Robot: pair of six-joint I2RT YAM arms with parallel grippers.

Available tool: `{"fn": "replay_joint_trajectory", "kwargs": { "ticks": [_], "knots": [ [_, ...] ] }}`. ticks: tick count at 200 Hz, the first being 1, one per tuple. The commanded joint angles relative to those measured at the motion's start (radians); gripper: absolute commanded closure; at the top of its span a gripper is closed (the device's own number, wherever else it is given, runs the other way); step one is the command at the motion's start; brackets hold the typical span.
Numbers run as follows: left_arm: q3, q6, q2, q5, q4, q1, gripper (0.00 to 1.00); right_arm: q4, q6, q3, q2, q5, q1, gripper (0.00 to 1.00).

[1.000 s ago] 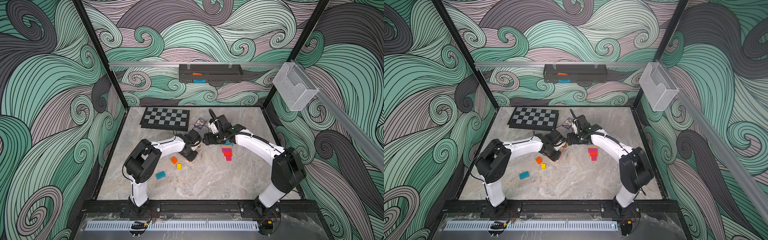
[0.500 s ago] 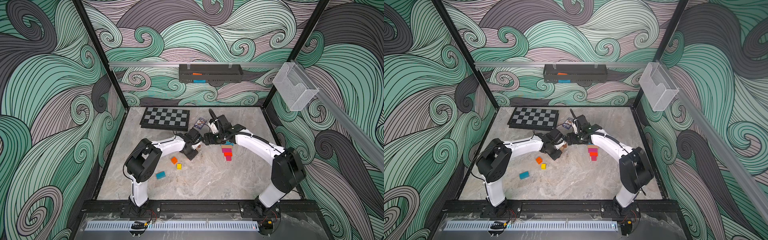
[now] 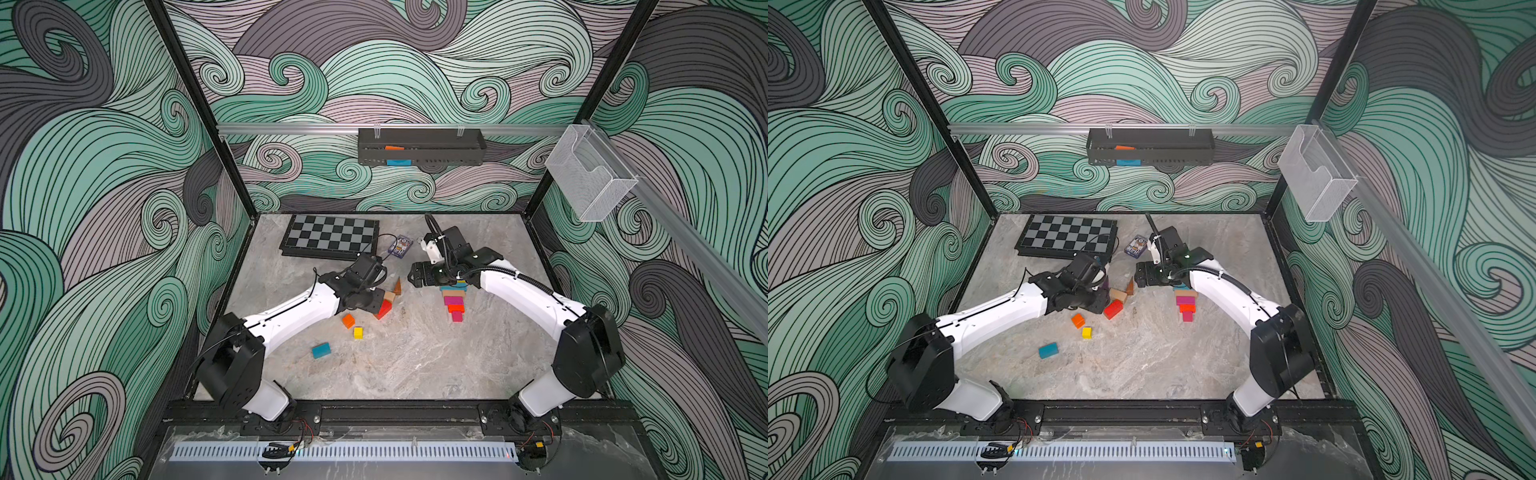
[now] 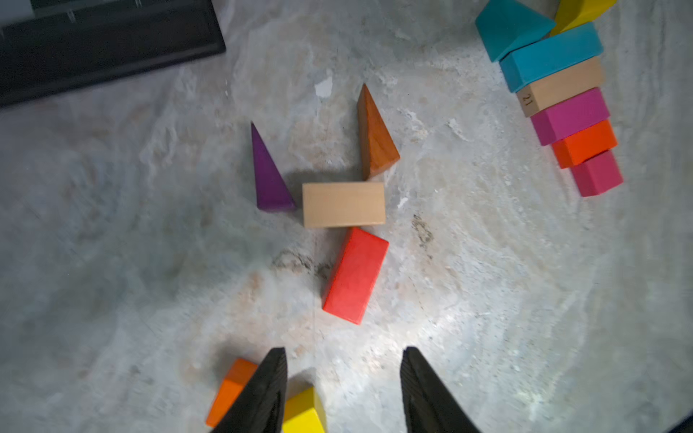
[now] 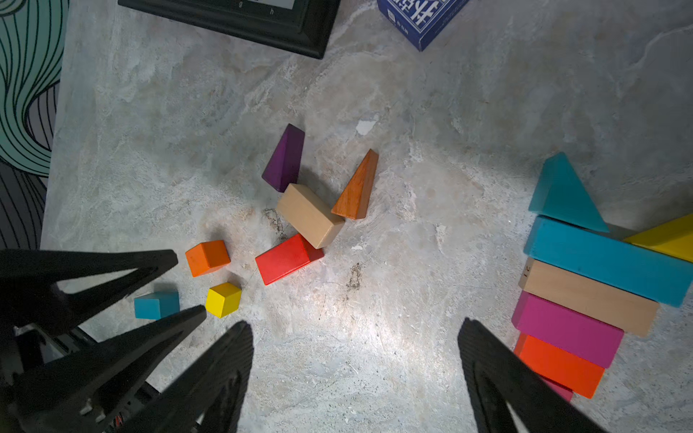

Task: Assemble a carrot with building blocks
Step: Assemble the building block at the center of the board.

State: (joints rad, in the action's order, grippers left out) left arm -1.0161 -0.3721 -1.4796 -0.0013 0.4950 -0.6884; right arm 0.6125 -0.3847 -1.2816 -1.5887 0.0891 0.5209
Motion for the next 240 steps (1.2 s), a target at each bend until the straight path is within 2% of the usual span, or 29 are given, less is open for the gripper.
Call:
{"fn": "replay_joint_trajectory", "kwargs": {
  "ticks": [1, 11, 91, 170, 240],
  "knots": [
    [0.085, -0.263, -0.023, 0.168, -0.09, 0.001, 0.54, 0.015, -0.005, 0.002, 0.018, 0.019, -0.005, 0.14],
    [0.114, -0.296, -0.031, 0.208, -0.142, -0.002, 0.54, 0.015, -0.007, 0.004, 0.016, 0.026, -0.005, 0.13],
    [0.125, -0.347, -0.152, 0.227, -0.259, -0.015, 0.52, 0.012, -0.009, 0.021, 0.019, 0.04, -0.005, 0.14],
    [0.062, -0.296, -0.227, 0.06, -0.134, 0.005, 0.56, 0.0, -0.013, 0.025, 0.015, 0.038, -0.005, 0.16],
    [0.021, -0.209, -0.258, -0.038, -0.053, 0.044, 0.57, -0.005, -0.013, 0.016, 0.008, 0.035, -0.005, 0.16]
  ]
}}
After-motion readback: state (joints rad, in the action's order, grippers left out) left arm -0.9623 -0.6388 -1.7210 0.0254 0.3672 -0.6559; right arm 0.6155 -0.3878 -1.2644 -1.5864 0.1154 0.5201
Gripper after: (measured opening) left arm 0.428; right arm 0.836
